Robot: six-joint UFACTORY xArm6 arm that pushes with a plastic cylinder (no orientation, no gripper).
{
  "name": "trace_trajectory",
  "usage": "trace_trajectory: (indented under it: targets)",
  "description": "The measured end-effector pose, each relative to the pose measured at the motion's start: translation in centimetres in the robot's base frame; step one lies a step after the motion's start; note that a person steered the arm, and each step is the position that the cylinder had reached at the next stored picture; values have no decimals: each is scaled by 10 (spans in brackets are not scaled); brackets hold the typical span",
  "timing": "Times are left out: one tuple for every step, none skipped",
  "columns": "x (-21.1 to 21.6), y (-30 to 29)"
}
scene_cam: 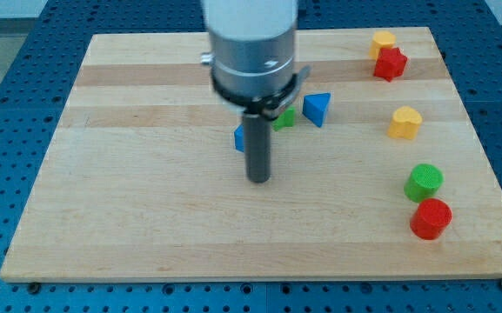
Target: Slide the blue cube to the left side of green star
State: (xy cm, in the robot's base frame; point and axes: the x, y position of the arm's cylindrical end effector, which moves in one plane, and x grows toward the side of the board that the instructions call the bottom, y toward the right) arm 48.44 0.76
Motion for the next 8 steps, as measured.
trace_trajectory:
  targets:
    - [-14,9]
    - [-21,-15]
    - [-25,-34]
    - [-42,-37]
    - [-31,-39]
    - [-16,-24]
    - [-22,-24]
    - [-39,-30]
